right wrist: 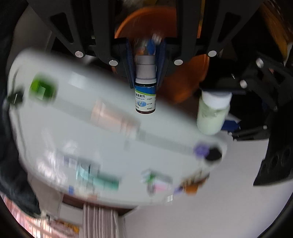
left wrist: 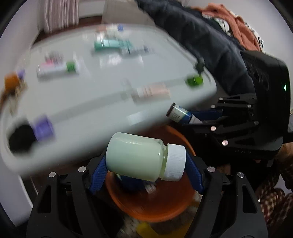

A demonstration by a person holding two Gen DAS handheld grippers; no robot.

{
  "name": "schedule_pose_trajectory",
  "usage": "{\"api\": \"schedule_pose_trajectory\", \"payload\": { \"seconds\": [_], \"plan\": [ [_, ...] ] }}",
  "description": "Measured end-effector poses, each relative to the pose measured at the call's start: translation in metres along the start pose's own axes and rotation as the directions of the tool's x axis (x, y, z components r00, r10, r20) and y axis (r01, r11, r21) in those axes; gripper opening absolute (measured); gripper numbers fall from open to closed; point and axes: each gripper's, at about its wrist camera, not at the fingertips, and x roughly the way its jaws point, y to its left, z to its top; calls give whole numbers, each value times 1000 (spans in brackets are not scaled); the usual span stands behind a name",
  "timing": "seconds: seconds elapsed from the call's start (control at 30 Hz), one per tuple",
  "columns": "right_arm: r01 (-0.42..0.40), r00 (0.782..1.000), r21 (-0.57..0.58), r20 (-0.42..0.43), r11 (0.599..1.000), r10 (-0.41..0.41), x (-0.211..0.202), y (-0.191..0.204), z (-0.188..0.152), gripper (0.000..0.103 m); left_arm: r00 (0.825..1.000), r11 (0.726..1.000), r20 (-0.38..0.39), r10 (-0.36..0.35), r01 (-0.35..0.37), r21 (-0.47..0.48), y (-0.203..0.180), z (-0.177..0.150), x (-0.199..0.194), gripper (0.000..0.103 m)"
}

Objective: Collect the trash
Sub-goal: 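Drop the green jar into the bin while the right tool drops a small bottle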

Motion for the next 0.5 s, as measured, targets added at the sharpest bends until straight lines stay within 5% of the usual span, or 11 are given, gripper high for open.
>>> {"api": "schedule_pose_trajectory", "payload": {
  "seconds": [0.07, 0.13, 0.23, 0.37, 0.5],
  "plan": [
    [-26, 998, 18, -58, 1000, 27, 13, 0, -22, 31, 999, 999, -38, -24, 24, -21, -7, -14, 7, 73],
    [-25, 996, 43, -83, 999, 28, 21, 1, -35, 67, 997, 999, -59, -40, 38, -21, -14, -18, 11, 75],
    [15, 998, 53, -56, 999, -12, 14, -2, -36, 75, 997, 1000, -72, 17, -18, -7, -19, -19, 15, 76],
    [62, 995, 92, 69, 994, -68, -22, -21, -17, 85, 1000, 998, -25, -1, -1, -63, -9, -15, 6, 76],
    [13, 971, 145, 234, 989, -47, -72, -45, 22, 97, 997, 999, 58, 55, -54, -4, -6, 8, -14, 76]
  ]
}}
